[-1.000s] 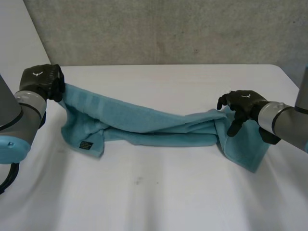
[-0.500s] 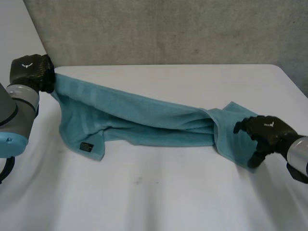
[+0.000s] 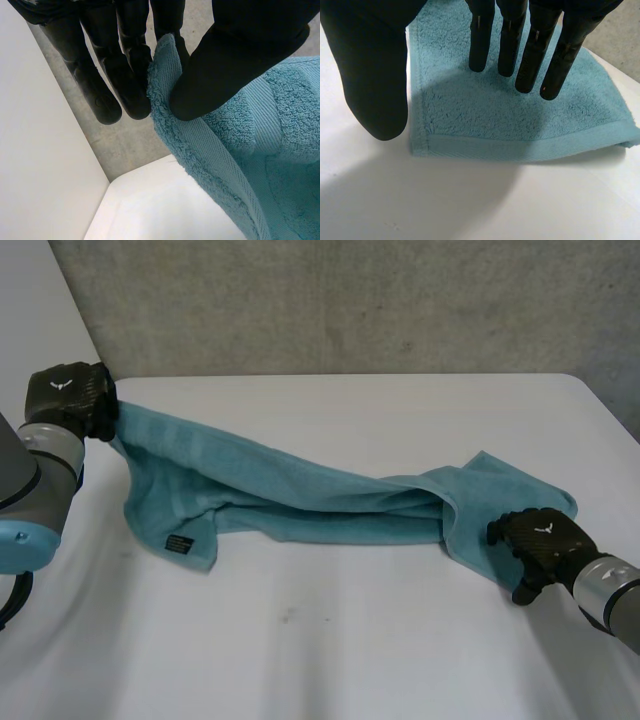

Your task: Fold the laundry

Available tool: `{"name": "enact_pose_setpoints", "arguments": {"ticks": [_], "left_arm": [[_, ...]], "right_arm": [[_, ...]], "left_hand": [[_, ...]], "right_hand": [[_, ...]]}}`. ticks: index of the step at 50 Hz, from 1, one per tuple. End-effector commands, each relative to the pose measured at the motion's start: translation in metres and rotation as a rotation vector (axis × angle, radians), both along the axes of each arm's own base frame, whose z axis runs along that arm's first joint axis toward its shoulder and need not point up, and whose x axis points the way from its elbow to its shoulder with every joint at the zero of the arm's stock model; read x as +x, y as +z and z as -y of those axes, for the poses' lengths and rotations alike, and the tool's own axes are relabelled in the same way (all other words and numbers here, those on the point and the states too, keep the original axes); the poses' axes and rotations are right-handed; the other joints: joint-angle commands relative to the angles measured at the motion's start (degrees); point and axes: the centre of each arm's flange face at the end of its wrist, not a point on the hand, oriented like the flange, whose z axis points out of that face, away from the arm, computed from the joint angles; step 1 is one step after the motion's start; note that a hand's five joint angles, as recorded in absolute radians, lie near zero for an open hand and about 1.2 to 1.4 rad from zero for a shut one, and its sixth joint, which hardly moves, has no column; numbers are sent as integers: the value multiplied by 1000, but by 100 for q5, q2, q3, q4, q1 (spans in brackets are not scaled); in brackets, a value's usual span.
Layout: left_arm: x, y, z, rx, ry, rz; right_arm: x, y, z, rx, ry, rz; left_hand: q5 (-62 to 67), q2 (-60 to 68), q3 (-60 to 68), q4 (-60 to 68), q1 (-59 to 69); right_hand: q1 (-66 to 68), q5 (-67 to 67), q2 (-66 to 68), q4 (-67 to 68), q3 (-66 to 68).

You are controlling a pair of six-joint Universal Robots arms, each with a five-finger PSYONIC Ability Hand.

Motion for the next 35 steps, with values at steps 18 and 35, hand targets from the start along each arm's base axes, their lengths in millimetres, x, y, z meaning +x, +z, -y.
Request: {"name": "enact_pose_setpoints", "arguments": {"ticks": [18, 35], "left_arm": [[0, 0, -1, 1, 0, -2], [0, 0, -2, 1, -1, -4]], "right_arm": [[0, -5, 15, -29, 0, -4], [0, -8, 30, -43, -6, -10]], "left_hand": [[1169, 1029, 1033, 1028, 1252], [1169, 1029, 1033, 1028, 1252]], "right_hand": [[1866, 1497, 1423, 1404, 1394], [3797, 3427, 3354, 3335, 3325]]}}
